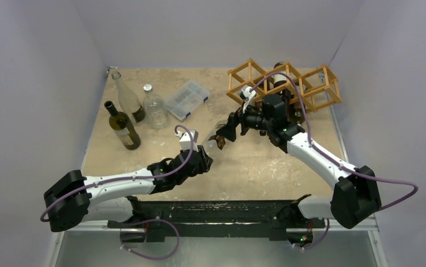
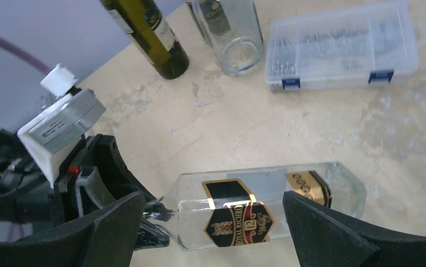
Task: Take the wine bottle off the wine rack
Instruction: Pick up the wine bottle from the wine rack.
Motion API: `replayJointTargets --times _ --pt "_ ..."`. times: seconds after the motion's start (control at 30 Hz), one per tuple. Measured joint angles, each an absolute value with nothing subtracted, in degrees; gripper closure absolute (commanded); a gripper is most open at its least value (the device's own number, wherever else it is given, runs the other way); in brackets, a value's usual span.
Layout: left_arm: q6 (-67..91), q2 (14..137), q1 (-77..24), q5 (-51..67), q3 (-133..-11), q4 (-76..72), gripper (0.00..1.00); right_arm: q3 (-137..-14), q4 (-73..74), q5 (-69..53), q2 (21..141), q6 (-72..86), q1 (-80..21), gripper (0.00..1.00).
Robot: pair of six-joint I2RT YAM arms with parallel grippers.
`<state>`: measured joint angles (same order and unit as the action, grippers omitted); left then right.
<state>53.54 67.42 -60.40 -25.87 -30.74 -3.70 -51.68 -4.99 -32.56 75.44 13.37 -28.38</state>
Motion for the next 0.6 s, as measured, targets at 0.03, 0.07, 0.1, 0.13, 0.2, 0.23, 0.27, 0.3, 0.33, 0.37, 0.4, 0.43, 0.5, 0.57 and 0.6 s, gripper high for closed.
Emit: replayJointTargets --times 0.03,0.07,0.1,0.13,0.2,0.23,0.27,0.3,0.33,0.37,0.4,0.43,0.5,0.57,0.6 --pt "53.25 67.13 -60.4 -25.76 -30.76 -3.14 1.0 -52.49 -3.64 -33.76 75.2 10.55 -28.38 0.01" --pt "52.93 66.94 -60.4 -25.71 -30.87 -2.48 1.0 -53.52 -1.76 -35.0 74.87 6.5 -28.38 0.01" --pt "52.71 66.78 -60.4 -25.58 -31.27 -1.43 1.0 -54.5 0.45 -36.12 74.5 2.42 -28.38 0.01" --pt "52.25 66.74 -60.4 -25.43 -31.94 0.01 1.0 -55.46 2.79 -37.15 74.13 -1.74 -28.4 0.01" --pt "51.44 66.7 -60.4 -25.12 -33.26 2.42 1.0 -56.86 7.09 -38.59 73.08 -9.54 -28.45 0.01" --pt "51.16 66.63 -60.4 -24.91 -33.91 3.6 1.0 -57.21 8.84 -39.0 72.51 -12.62 -28.45 0.01" --pt "50.78 66.5 -60.4 -24.69 -34.59 4.89 1.0 -57.6 11.38 -39.62 71.64 -17.32 -28.45 0.01" --pt "50.33 66.3 -60.4 -24.51 -35.22 6.13 1.0 -57.8 13.41 -40.1 70.89 -21.06 -28.45 0.01" --pt "50.0 66.11 -60.4 -24.4 -35.62 7.03 1.0 -57.89 14.85 -40.36 70.35 -23.88 -28.45 0.01" --pt "49.71 65.89 -60.4 -24.14 -36.12 8.12 1.0 -57.98 16.62 -40.88 69.84 -27.64 -28.45 0.01" --pt "49.52 65.76 -60.4 -23.94 -36.49 8.99 1.0 -58.11 18.26 -41.69 69.58 -31.31 -28.45 0.01" --pt "48.97 65.65 -60.4 -23.64 -36.95 10.07 1.0 -58.35 19.97 -42.59 69.58 -34.87 -28.45 0.01" --pt "48.36 65.63 -60.4 -22.94 -38.11 12.25 1.0 -59.4 24.16 -44.99 70.43 -43.55 -28.45 0.01" --pt "47.53 65.63 -60.4 -22.33 -39.68 14.9 1.0 -60.82 29.04 -47.99 72.05 -53.06 -28.45 0.01" --pt "47.31 65.63 -60.4 -22.09 -40.36 16.01 1.0 -61.21 30.96 -49.56 72.93 -57.47 -28.45 0.01"
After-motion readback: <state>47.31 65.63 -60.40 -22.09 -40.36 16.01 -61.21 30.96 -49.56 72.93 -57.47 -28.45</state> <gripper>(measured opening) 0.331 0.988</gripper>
